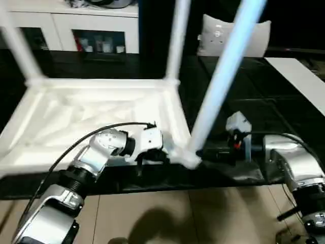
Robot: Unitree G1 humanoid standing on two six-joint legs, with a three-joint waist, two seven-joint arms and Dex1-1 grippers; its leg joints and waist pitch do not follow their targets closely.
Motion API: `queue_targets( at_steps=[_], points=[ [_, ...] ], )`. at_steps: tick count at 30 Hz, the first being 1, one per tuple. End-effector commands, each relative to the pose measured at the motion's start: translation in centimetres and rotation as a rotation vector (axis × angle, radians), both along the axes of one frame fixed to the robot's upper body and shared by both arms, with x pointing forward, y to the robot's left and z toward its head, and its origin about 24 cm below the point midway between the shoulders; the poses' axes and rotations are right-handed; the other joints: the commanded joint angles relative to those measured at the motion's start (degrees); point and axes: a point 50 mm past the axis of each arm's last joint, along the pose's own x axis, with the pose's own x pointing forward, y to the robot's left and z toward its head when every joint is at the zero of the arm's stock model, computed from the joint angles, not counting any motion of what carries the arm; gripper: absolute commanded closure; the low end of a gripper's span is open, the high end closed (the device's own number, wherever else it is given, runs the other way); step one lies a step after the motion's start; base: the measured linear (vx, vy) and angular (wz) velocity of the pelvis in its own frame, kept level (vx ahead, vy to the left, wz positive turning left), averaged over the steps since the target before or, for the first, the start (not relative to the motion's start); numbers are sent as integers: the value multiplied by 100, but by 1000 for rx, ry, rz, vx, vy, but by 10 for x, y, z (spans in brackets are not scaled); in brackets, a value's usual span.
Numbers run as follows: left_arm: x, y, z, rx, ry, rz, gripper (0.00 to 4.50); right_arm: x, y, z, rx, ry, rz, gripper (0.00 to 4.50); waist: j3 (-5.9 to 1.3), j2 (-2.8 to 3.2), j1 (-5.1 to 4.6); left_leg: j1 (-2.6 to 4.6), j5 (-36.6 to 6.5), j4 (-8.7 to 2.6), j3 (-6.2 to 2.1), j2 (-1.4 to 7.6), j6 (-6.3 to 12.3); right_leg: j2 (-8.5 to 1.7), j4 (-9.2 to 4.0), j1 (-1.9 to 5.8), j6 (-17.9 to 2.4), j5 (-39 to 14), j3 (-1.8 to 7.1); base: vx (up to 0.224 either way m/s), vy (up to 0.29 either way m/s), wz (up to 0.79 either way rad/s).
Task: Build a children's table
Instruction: Rotate leg to tighten
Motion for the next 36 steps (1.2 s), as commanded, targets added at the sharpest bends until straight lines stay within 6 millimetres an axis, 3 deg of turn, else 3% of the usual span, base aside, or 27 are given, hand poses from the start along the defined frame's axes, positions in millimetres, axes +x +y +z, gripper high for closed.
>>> queue_targets(
  at_steps=[1, 10, 19, 21, 23, 24, 25, 26, 27, 28, 30, 31, 32, 34, 35, 36],
  points=[
    [-10, -10, 1, 37, -3, -149, 450, -5, 1, 0, 10, 40, 64, 175, -390, -11, -26, 15, -1001, -363, -20, 207, 291, -454, -418, 339, -954, -1375, 334, 0, 0, 0],
    [-10, -11, 1, 31, -3, -164, 450, -14, 2, -5, 10, 103, 134, 245, -383, -26, -1, 23, -1048, -364, -21, 196, 220, -453, -445, 324, -820, -1643, 336, 0, 0, 0],
    [-7, -11, -4, 1, 27, -42, 450, -16, 10, 0, 107, 123, 99, 255, -385, -23, 13, 25, -974, -363, -18, 202, 222, -449, -441, 326, -821, -1568, 338, 0, 0, 0],
    [0, -18, -4, -44, 63, 110, 450, -8, 19, -4, 117, 115, -53, 255, -369, -36, 3, 23, -1023, -371, -19, 197, 186, -445, -454, 317, -786, -1711, 337, 0, 0, 0],
    [3, -21, -4, -60, 78, 168, 450, -5, 22, -7, 108, 106, -118, 255, -334, -26, -31, 45, -1219, -383, -32, 171, 66, -462, -523, 289, -666, -2294, 308, 0, 0, 0],
    [6, -25, -3, -75, 83, 235, 450, 3, 26, -10, 85, 81, -227, 255, -345, -49, -65, 41, -1279, -376, -41, 138, 45, -480, -590, 310, -472, -2722, 286, 0, 0, 0],
    [6, -25, -3, -75, 83, 235, 450, 3, 26, -10, 85, 81, -227, 255, -330, -36, -109, 37, -1322, -388, -51, 140, 12, -470, -617, 283, -376, -2905, 281, 0, 0, 0],
    [14, -34, 0, -124, 91, 353, 450, 20, 34, -13, 82, 73, -452, 256, -343, -50, -160, 3, -1293, -398, -73, 141, -14, -469, -600, 315, -313, -2931, 268, 0, 0, 0],
    [16, -35, 0, -131, 92, 368, 450, 21, 35, -14, 83, 75, -480, 256, -343, -50, -160, 3, -1293, -398, -73, 141, -14, -469, -600, 315, -313, -2931, 268, 0, 0, 0],
    [23, -44, 5, -176, 93, 469, 450, 32, 43, -16, 92, 109, -657, 256, -344, -33, -294, -18, -1329, -397, -93, 122, -136, -455, -600, 296, -310, -2984, 245, 0, 0, 0],
    [30, -54, 9, -225, 86, 568, 450, 37, 52, -19, 109, 140, -750, 256, -373, -44, -387, -41, -1248, -381, -101, 101, -164, -456, -594, 319, -307, -2855, 242, 0, 0, 0],
    [32, -57, 11, -236, 79, 592, 450, 38, 56, -19, 110, 118, -752, 256, -376, -33, -381, 3, -1205, -369, -79, 106, -88, -456, -617, 284, -346, -2680, 265, 0, 0, 0],
    [32, -57, 11, -236, 79, 592, 450, 38, 56, -19, 110, 118, -752, 256, -383, -40, -387, -3, -1170, -365, -68, 109, -35, -455, -601, 293, -389, -2518, 283, 0, 0, 0],
    [34, -60, 12, -240, 53, 622, 450, 39, 60, -18, 109, 53, -743, 201, -398, -59, -361, -2, -972, -347, -30, 98, 138, -438, -553, 290, -520, -2016, 315, 0, 0, 0],
    [35, -61, 13, -239, 51, 623, 450, 39, 60, -18, 106, 46, -742, 201, -403, -61, -352, -13, -906, -345, -24, 93, 177, -432, -539, 302, -545, -1902, 319, 0, 0, 0],
    [35, -61, 13, -232, 43, 622, 450, 40, 60, -17, 103, 32, -736, 178, -414, -16, -316, -29, -737, -346, -24, 96, 229, -425, -498, 325, -605, -1630, 326, 0, 0, 0]
  ],
)
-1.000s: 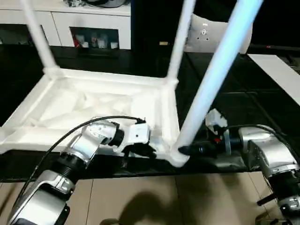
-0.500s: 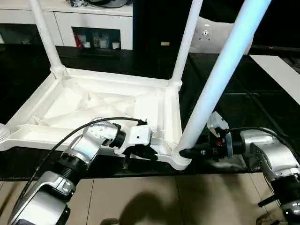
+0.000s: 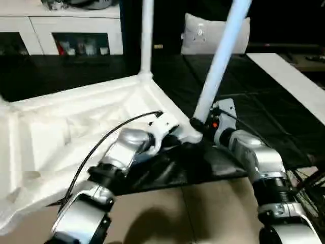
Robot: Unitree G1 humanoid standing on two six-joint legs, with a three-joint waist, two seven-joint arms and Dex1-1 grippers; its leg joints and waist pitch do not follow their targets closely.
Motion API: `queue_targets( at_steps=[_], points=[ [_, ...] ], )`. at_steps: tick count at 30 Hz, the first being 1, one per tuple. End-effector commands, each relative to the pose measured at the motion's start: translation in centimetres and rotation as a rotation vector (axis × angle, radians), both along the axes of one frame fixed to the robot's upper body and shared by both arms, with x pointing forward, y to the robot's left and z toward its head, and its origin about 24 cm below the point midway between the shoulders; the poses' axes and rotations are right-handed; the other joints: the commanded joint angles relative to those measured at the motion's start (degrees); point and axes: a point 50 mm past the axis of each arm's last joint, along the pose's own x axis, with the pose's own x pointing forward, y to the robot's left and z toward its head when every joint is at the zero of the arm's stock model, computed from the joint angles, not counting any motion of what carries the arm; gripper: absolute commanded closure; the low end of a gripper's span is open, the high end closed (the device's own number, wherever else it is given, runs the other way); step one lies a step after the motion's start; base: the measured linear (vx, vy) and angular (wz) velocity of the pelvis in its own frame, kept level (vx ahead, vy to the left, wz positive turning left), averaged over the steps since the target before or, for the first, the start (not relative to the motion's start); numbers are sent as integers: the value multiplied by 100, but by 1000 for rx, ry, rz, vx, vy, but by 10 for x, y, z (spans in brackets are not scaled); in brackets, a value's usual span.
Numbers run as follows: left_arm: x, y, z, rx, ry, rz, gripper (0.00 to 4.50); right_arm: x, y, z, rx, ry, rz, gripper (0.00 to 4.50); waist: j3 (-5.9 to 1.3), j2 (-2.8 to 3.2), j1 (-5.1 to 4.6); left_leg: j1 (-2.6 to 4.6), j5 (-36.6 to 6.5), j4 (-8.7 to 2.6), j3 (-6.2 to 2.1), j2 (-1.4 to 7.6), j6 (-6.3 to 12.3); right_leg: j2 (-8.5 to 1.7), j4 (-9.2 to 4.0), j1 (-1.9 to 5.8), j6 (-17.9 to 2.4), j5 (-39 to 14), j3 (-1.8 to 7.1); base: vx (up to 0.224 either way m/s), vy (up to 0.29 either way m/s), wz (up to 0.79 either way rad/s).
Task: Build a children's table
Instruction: Rotate leg to tighten
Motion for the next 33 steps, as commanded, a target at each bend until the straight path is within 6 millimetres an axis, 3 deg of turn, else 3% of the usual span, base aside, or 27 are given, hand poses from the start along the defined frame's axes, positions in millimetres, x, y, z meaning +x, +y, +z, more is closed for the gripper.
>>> queue_targets(
  at_steps=[1, 6, 10, 11, 14, 15, 18, 20, 21, 23, 26, 27, 31, 32, 33],
  points=[
    [5, -11, 17, -70, -74, -9, 450, -3, 14, -4, -4, 5, 66, 169, -415, -30, 48, -40, -585, -326, -19, 109, 275, -415, -462, 357, -719, -1320, 328, 0, 0, 0],
    [2, -5, 15, -30, -115, -79, 450, -7, 5, 1, 6, -35, 108, 133, -419, -8, 74, -31, -400, -329, -19, 133, 385, -412, -388, 386, -964, -686, 338, 0, 0, 0],
    [-3, 2, 13, -2, -124, -161, 450, -12, -14, 3, 17, -47, 145, 96, -402, -13, 98, -15, -635, -341, -17, 133, 357, -432, -442, 395, -868, -1118, 334, 0, 0, 0],
    [-5, 9, 10, 33, -118, -209, 450, -16, -24, 5, 16, -57, 202, 79, -401, 17, 111, -6, -681, -343, -22, 138, 346, -438, -449, 388, -842, -1179, 333, 0, 0, 0],
    [-6, 15, 8, 62, -116, -251, 450, -20, -31, 8, 18, -62, 268, 56, -389, -9, 123, -17, -762, -345, -18, 147, 318, -427, -460, 384, -801, -1320, 332, 0, 0, 0],
    [-7, 17, 8, 70, -117, -264, 450, -21, -33, 9, 21, -62, 290, 56, -393, 29, 139, -10, -800, -341, -25, 135, 316, -428, -466, 383, -782, -1371, 322, 0, 0, 0],
    [-18, 26, 9, 78, -128, -439, 450, -34, -42, 12, -55, -39, 488, 20, -382, 20, 148, 3, -873, -351, -23, 161, 318, -428, -473, 369, -777, -1416, 335, 0, 0, 0],
    [-22, 27, 9, 77, -128, -483, 450, -36, -43, 11, -78, -32, 522, 9, -382, 10, 167, -6, -873, -350, -31, 170, 319, -441, -469, 377, -789, -1418, 335, 0, 0, 0],
    [-25, 29, 8, 93, -118, -532, 450, -39, -44, 12, -86, -33, 581, 9, -382, -28, 173, 10, -879, -345, -17, 171, 323, -439, -474, 359, -832, -1412, 335, 0, 0, 0],
    [-26, 31, 7, 102, -111, -543, 450, -41, -44, 12, -79, -37, 607, 9, -379, 7, 189, 27, -916, -348, -17, 186, 324, -436, -448, 340, -905, -1365, 337, 0, 0, 0],
    [-36, 37, 6, 135, -76, -675, 450, -49, -42, 14, -57, 3, 768, 35, -376, -33, 228, 35, -957, -347, -19, 211, 336, -445, -426, 343, -979, -1351, 340, 0, 0, 0],
    [-39, 39, 6, 145, -66, -708, 450, -51, -41, 14, -54, 20, 808, 35, -377, -3, 259, 37, -951, -349, -24, 227, 335, -454, -412, 337, -1006, -1328, 341, 0, 0, 0],
    [-42, 43, 7, 159, -56, -766, 450, -55, -39, 13, -56, 47, 888, 62, -361, -14, 310, 36, -1048, -348, -10, 210, 278, -458, -444, 323, -928, -1569, 343, 0, 0, 0],
    [-43, 44, 7, 162, -55, -779, 450, -56, -38, 13, -53, 51, 904, 89, -365, -86, 303, 28, -1044, -347, -9, 210, 266, -455, -447, 331, -869, -1648, 340, 0, 0, 0],
    [-44, 44, 7, 163, -55, -783, 450, -56, -37, 13, -52, 51, 910, 97, -363, -59, 313, 25, -1024, -350, -22, 211, 250, -464, -431, 331, -867, -1663, 340, 0, 0, 0]
  ],
)
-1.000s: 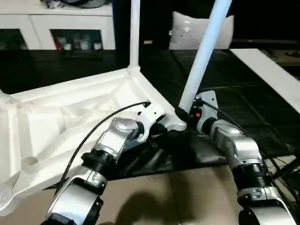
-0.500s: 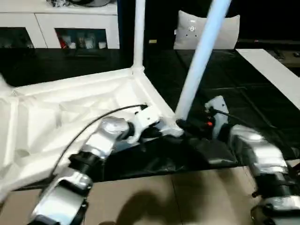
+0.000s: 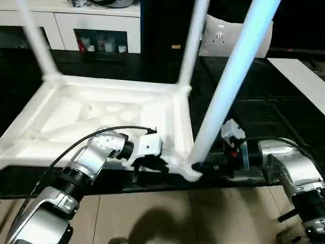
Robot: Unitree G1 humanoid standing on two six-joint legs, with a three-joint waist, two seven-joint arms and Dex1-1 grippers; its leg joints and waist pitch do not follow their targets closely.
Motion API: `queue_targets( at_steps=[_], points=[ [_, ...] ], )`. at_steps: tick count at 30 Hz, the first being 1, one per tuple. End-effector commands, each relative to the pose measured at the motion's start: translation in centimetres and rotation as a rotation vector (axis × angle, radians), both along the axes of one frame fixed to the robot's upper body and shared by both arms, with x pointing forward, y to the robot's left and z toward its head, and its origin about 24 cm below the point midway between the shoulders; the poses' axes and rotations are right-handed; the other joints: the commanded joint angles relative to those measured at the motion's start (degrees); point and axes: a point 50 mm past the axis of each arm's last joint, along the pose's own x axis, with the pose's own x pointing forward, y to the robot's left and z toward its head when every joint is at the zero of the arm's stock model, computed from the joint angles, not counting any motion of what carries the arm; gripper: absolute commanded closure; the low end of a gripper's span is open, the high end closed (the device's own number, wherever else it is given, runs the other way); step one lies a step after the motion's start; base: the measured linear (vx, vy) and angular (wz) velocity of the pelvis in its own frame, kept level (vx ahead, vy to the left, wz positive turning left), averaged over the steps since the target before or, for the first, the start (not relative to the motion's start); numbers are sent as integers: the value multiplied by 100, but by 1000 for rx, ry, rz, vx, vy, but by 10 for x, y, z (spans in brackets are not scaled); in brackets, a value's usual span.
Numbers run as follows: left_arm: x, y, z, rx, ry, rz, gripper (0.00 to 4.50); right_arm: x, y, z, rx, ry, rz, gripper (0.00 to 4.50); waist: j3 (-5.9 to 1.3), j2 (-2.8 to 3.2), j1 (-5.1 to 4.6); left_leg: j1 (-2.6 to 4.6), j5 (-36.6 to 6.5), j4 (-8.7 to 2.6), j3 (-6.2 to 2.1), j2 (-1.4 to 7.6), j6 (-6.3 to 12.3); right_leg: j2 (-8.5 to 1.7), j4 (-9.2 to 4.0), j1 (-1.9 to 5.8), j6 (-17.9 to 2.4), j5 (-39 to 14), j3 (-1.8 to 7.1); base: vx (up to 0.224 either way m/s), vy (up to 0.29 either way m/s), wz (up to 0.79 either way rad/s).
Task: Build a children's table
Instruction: Rotate leg to tighten
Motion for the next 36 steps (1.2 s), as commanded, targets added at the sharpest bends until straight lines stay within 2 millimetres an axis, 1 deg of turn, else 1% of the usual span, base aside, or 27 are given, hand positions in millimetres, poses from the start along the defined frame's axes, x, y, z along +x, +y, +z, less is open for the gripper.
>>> queue_targets(
  at_steps=[1, 4, 7, 9, 10, 12, 13, 14, 16, 18, 19, 21, 23, 24, 25, 26, 27, 28, 29, 30, 31, 32, 33, 34, 35, 36],
  points=[
    [-8, -8, 0, 23, -5, -101, 450, -1, 1, 4, 10, -8, 38, 102, -373, -33, -36, 21, -1012, -376, -24, 210, 209, -461, -445, 318, -817, -1670, 341, 0, 0, 0],
    [-9, -9, 0, 17, -3, -107, 450, -2, 4, 3, 26, 15, 64, 133, -374, -40, -46, 20, -1019, -375, -22, 209, 204, -460, -442, 320, -831, -1647, 341, 0, 0, 0],
    [-9, -9, 1, 13, 1, -111, 450, -4, 6, 2, 34, 39, 90, 154, -380, -51, -38, 8, -944, -366, -19, 201, 227, -453, -432, 326, -829, -1573, 343, 0, 0, 0],
    [-9, -9, 1, 10, 3, -112, 450, -4, 6, 2, 34, 43, 96, 177, -385, -49, -35, 8, -892, -363, -16, 197, 230, -450, -426, 328, -830, -1528, 342, 0, 0, 0],
    [-9, -9, 1, 9, 4, -111, 450, -4, 6, 2, 35, 45, 96, 186, -386, -37, -35, 9, -880, -361, -17, 198, 229, -447, -420, 325, -846, -1485, 344, 0, 0, 0],
    [-9, -8, 0, 5, 8, -106, 450, -5, 6, 1, 47, 58, 97, 199, -383, -44, -34, 12, -895, -363, -14, 195, 225, -446, -427, 327, -844, -1510, 341, 0, 0, 0],
    [-9, -8, 0, 0, 14, -97, 450, -5, 7, 0, 57, 70, 97, 210, -382, -29, -33, 14, -919, -363, -14, 195, 217, -446, -433, 326, -846, -1540, 340, 0, 0, 0],
    [-9, -8, 0, -4, 20, -89, 450, -5, 8, -2, 64, 78, 93, 220, -384, -31, -32, 14, -921, -362, -14, 195, 216, -446, -433, 328, -847, -1541, 339, 0, 0, 0],
    [-8, -8, 1, -16, 31, -60, 450, -1, 11, -8, 90, 95, 65, 229, -375, -33, -41, 4, -1001, -366, -19, 192, 186, -454, -448, 327, -826, -1694, 331, 0, 0, 0],
    [-8, -9, 1, -20, 35, -52, 450, 0, 12, -9, 98, 99, 55, 232, -352, -32, -72, 3, -1142, -377, -25, 185, 148, -460, -493, 319, -740, -2046, 317, 0, 0, 0],
    [-6, -12, 1, -47, 46, 2, 450, 5, 20, -10, 123, 108, -21, 237, -346, -24, -78, 25, -1214, -378, -28, 183, 124, -465, -525, 307, -661, -2284, 320, 0, 0, 0],
    [-4, -15, 1, -65, 50, 51, 450, 10, 26, -10, 124, 109, -101, 237, -343, -26, -98, 25, -1215, -391, -43, 177, 73, -463, -538, 307, -592, -2446, 315, 0, 0, 0],
    [-1, -20, 1, -81, 52, 110, 450, 16, 30, -12, 89, 89, -201, 238, -334, -38, -171, 29, -1334, -402, -61, 155, -9, -456, -580, 300, -452, -2767, 290, 0, 0, 0],
    [2, -24, 1, -96, 55, 166, 450, 20, 32, -15, 69, 87, -287, 238, -331, -28, -201, 25, -1339, -403, -62, 160, -49, -450, -566, 295, -443, -2779, 295, 0, 0, 0],
    [4, -25, 1, -101, 56, 194, 450, 22, 34, -16, 61, 88, -329, 238, -325, -32, -246, 27, -1410, -400, -75, 146, -60, -456, -605, 288, -387, -2948, 275, 0, 0, 0],
    [6, -27, 1, -106, 57, 220, 450, 24, 35, -17, 53, 89, -368, 239, -332, -14, -264, 17, -1397, -400, -82, 148, -79, -463, -601, 303, -373, -2962, 276, 0, 0, 0],
    [10, -30, 2, -116, 57, 281, 450, 28, 38, -20, 33, 83, -449, 240, -345, -11, -300, 6, -1396, -404, -91, 148, -82, -463, -601, 305, -362, -2909, 269, 0, 0, 0],
    [15, -33, 3, -128, 58, 351, 450, 33, 43, -22, 19, 72, -532, 241, -347, 2, -370, 8, -1390, -404, -85, 144, -122, -447, -595, 280, -436, -2736, 277, 0, 0, 0],
    [23, -39, 5, -150, 58, 464, 450, 42, 52, -23, 29, 90, -692, 241, -356, -3, -391, 18, -1401, -398, -88, 145, -138, -451, -583, 280, -460, -2699, 277, 0, 0, 0],
    [26, -43, 7, -159, 53, 506, 450, 46, 56, -23, 43, 91, -748, 241, -352, -8, -430, 11, -1395, -396, -77, 136, -146, -438, -576, 265, -500, -2661, 290, 0, 0, 0],
    [30, -46, 8, -169, 41, 548, 450, 49, 61, -22, 50, 72, -783, 241, -377, -16, -453, 17, -1353, -375, -83, 114, -164, -451, -576, 270, -512, -2654, 279, 0, 0, 0],
    [32, -48, 9, -173, 33, 577, 450, 51, 64, -21, 50, 56, -804, 241, -378, -15, -461, 3, -1297, -372, -77, 106, -142, -452, -577, 282, -512, -2603, 281, 0, 0, 0],
    [35, -50, 10, -179, 20, 599, 450, 53, 67, -20, 50, 29, -819, 241, -380, -8, -450, 10, -1226, -369, -62, 114, -82, -446, -584, 274, -521, -2457, 297, 0, 0, 0],
    [38, -53, 12, -194, 0, 621, 450, 56, 71, -19, 55, 13, -826, 209, -392, 28, -433, 9, -1129, -364, -57, 115, -34, -444, -555, 278, -590, -2173, 313, 0, 0, 0],
    [38, -53, 12, -196, -1, 623, 450, 56, 72, -19, 56, 13, -825, 209, -403, 11, -441, -1, -1053, -360, -46, 113, -9, -427, -540, 290, -632, -1963, 321, 0, 0, 0],
    [39, -54, 13, -206, -4, 631, 450, 56, 75, -18, 72, 12, -813, 192, -424, 3, -430, -21, -874, -360, -47, 124, 46, -409, -466, 321, -765, -1463, 330, 0, 0, 0]
  ],
)
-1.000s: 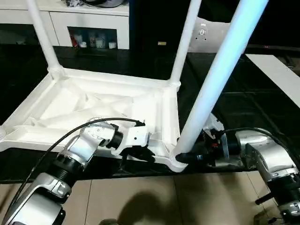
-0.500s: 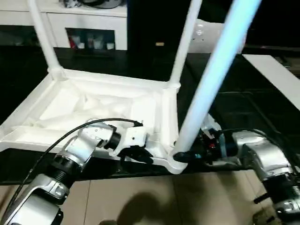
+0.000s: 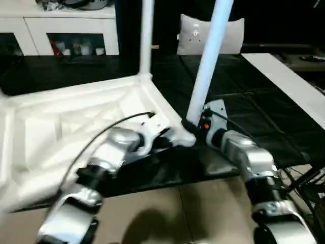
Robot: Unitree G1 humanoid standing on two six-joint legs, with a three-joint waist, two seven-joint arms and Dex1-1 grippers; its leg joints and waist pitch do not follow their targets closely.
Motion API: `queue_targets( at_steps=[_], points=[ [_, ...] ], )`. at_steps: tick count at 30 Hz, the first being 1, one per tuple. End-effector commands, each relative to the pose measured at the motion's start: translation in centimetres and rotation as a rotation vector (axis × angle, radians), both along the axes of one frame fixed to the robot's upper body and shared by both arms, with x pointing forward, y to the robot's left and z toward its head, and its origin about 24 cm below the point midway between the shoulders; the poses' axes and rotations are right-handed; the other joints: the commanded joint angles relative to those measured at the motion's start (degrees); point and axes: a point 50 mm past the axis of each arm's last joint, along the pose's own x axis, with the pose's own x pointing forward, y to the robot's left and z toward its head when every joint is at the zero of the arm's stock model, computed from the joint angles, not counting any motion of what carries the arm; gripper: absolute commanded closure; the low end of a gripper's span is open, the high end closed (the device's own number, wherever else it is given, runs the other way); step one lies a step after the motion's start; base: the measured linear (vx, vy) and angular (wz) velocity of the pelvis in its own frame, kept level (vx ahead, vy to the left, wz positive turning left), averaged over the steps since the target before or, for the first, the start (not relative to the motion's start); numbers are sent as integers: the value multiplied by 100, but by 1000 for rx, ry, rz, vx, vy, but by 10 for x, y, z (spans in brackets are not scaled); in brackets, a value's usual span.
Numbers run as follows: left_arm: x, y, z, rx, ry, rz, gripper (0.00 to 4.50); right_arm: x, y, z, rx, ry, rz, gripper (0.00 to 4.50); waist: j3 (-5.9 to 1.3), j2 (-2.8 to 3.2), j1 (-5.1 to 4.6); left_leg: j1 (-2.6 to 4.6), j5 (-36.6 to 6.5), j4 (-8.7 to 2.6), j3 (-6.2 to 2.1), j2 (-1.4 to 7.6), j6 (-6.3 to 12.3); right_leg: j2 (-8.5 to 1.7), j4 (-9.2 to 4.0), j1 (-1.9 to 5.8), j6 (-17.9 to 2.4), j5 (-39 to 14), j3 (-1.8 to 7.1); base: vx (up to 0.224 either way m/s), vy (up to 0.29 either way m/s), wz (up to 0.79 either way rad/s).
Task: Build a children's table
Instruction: Rotate leg to tighten
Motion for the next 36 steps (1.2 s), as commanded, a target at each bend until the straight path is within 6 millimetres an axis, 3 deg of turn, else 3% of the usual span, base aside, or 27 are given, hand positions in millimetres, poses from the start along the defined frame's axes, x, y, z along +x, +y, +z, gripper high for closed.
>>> queue_targets(
  at_steps=[1, 3, 4, 7, 12, 18, 22, 27, 28, 30, 36],
  points=[
    [5, -17, 19, -75, -73, -20, 450, -4, 21, -5, 36, 32, 71, 173, -411, 29, 72, -14, -764, -365, -33, 128, 126, -405, -426, 336, -887, -1126, 336, 0, 0, 0],
    [5, -18, 20, -75, -73, -20, 450, -6, 23, -2, 56, 17, 89, 168, -412, 24, 93, -37, -633, -364, -23, 116, 222, -414, -405, 374, -949, -919, 339, 0, 0, 0],
    [3, -17, 20, -71, -76, -36, 450, -7, 21, 1, 68, 5, 114, 144, -413, 71, 124, -30, -560, -365, -26, 117, 246, -417, -396, 385, -967, -844, 340, 0, 0, 0],
    [3, -15, 19, -61, -86, -60, 450, -9, 16, 3, 72, -14, 136, 121, -412, 50, 152, -22, -509, -369, -18, 131, 280, -419, -386, 394, -1011, -708, 346, 0, 0, 0],
    [3, -8, 18, -39, -120, -107, 450, -14, -3, 1, 35, -38, 205, 83, -391, 57, 193, -9, -715, -379, -12, 141, 268, -426, -428, 391, -944, -1025, 348, 0, 0, 0],
    [-10, 8, 15, 27, -121, -341, 450, -25, -42, 6, -81, -87, 406, 41, -383, 48, 246, -17, -814, -375, -17, 148, 290, -437, -450, 389, -849, -1248, 336, 0, 0, 0],
    [-17, 13, 14, 48, -117, -473, 450, -38, -58, 9, -111, -85, 597, 57, -388, 44, 326, 26, -839, -364, -12, 175, 336, -430, -424, 358, -945, -1143, 343, 0, 0, 0],
    [-30, 20, 9, 107, -70, -650, 450, -48, -65, 9, -96, -39, 748, 87, -371, 45, 377, 21, -936, -367, -12, 203, 341, -443, -408, 352, -1055, -1184, 340, 0, 0, 0],
    [-32, 21, 10, 108, -64, -675, 450, -51, -66, 8, -97, -24, 786, 113, -368, 35, 427, 27, -974, -362, -4, 202, 340, -450, -423, 348, -1027, -1317, 339, 0, 0, 0],
    [-34, 22, 10, 114, -59, -706, 450, -53, -66, 5, -113, -3, 828, 113, -366, 39, 450, 36, -996, -367, -5, 207, 316, -452, -430, 336, -1010, -1401, 340, 0, 0, 0],
    [-36, 24, 9, 125, -46, -736, 450, -58, -65, 2, -106, 19, 904, 160, -367, 8, 456, 10, -997, -367, -19, 197, 261, -453, -435, 341, -881, -1609, 335, 0, 0, 0]
  ],
)
